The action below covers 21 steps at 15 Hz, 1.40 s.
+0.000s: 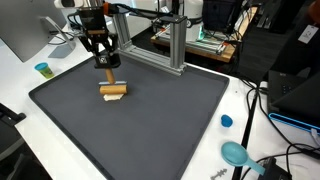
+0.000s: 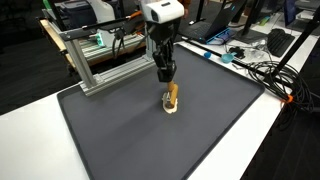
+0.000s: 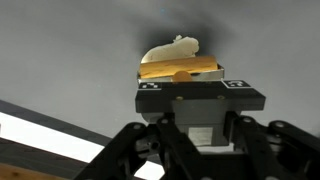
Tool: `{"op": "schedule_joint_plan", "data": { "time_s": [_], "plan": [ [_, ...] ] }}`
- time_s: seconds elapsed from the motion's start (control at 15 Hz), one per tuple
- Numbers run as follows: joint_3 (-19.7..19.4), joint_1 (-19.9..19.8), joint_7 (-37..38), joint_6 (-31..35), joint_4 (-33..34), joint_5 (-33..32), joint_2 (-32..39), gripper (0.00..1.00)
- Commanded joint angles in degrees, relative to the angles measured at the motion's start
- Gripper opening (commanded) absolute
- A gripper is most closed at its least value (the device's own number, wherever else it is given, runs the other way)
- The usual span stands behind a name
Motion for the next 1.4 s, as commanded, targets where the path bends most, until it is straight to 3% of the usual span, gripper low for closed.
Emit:
{"op": "schedule_joint_plan", "data": {
  "time_s": [0.0,0.4,0.8,1.07,1.33],
  "plan": [
    [0.0,0.4,5.1,1.8,2.1,-3.1,2.1,0.22],
    [-1.3,1.5,10.1,-0.6,3.4,-14.1,4.2,0.22],
    [-1.5,2.2,12.4,-3.5,4.2,-20.3,4.5,0.22],
    [-0.7,1.5,11.4,-4.7,4.8,-20.3,4.4,0.22],
    [2.2,-0.6,7.3,-2.8,4.5,-13.9,3.9,0.22]
  ]
}}
